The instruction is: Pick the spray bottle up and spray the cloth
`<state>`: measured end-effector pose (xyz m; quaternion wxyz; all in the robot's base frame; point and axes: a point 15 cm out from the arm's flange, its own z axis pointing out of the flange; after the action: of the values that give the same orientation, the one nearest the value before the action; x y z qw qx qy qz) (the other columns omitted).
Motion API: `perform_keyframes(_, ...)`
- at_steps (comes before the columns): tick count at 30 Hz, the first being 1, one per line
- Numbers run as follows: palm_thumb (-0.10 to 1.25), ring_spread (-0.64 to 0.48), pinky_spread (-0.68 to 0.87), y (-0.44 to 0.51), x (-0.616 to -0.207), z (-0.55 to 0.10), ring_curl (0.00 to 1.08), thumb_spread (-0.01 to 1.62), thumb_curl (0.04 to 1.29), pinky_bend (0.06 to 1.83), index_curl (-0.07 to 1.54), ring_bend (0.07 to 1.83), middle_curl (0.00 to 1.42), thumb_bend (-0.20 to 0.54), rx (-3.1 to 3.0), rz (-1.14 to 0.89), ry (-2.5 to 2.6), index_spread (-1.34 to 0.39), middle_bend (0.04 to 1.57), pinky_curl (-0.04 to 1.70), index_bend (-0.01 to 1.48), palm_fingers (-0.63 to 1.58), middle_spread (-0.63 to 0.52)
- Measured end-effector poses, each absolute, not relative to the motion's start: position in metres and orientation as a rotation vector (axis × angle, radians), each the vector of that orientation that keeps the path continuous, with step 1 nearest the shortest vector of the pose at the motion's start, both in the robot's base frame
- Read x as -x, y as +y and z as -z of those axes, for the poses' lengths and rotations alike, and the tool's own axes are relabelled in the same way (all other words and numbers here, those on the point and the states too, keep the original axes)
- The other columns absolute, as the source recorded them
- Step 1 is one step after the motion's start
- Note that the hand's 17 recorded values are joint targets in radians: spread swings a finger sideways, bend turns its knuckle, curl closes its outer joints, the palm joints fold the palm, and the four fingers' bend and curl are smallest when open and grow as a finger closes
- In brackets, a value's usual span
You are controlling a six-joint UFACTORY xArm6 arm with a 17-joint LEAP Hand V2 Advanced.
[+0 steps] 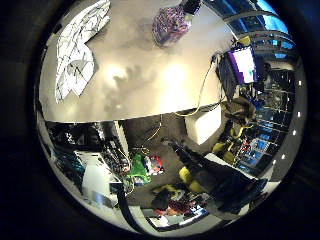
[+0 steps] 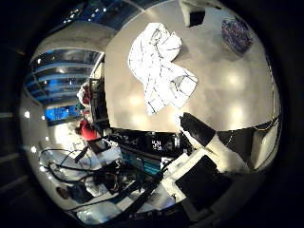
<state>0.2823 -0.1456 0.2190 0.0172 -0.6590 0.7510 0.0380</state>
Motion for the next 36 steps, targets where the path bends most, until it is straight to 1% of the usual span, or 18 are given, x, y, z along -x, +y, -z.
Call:
perform_keyframes(9,0.81,0.15,0.39,-0.179,-0.274,-0.229,0.18,1.11,0.38,0.23,0.39,0.18,0.28,-0.023,1.885,-0.085,2.428,-0.38,0.18,0.32,0.24,0.18,0.04)
perform_keyframes(12,0.77,0.15,0.39,-0.184,-0.276,-0.233,0.18,1.11,0.37,0.23,0.38,0.19,0.29,-0.027,1.777,-0.091,2.439,-0.37,0.19,0.32,0.21,0.20,0.03)
perform_keyframes(15,0.69,0.15,0.39,-0.195,-0.282,-0.246,0.19,1.11,0.36,0.24,0.37,0.20,0.29,-0.035,1.662,-0.068,2.438,-0.35,0.19,0.32,0.17,0.21,0.03)
perform_keyframes(18,0.66,0.15,0.39,-0.207,-0.282,-0.249,0.20,1.11,0.35,0.25,0.35,0.21,0.30,-0.033,1.534,-0.074,2.436,-0.33,0.19,0.33,0.16,0.21,0.03)
perform_keyframes(19,0.62,0.15,0.40,-0.212,-0.283,-0.251,0.21,1.10,0.33,0.27,0.34,0.22,0.30,-0.042,1.495,-0.075,2.427,-0.32,0.20,0.33,0.14,0.20,0.03)
perform_keyframes(23,0.54,0.15,0.40,-0.232,-0.293,-0.257,0.23,1.08,0.31,0.31,0.29,0.25,0.32,-0.034,1.328,-0.082,2.360,-0.27,0.21,0.34,0.13,0.18,0.04)
perform_keyframes(25,0.53,0.16,0.40,-0.246,-0.293,-0.256,0.23,1.07,0.30,0.33,0.28,0.26,0.32,-0.032,1.240,-0.078,2.327,-0.26,0.21,0.34,0.13,0.17,0.04)
perform_keyframes(30,0.47,0.17,0.40,-0.280,-0.296,-0.253,0.25,1.03,0.29,0.40,0.25,0.30,0.33,-0.032,1.076,-0.053,2.247,-0.20,0.21,0.35,0.13,0.10,0.10)
perform_keyframes(36,0.45,0.17,0.40,-0.322,-0.296,-0.239,0.26,1.02,0.29,0.45,0.23,0.33,0.34,-0.026,0.907,-0.041,2.174,-0.18,0.22,0.35,0.14,0.06,0.13)
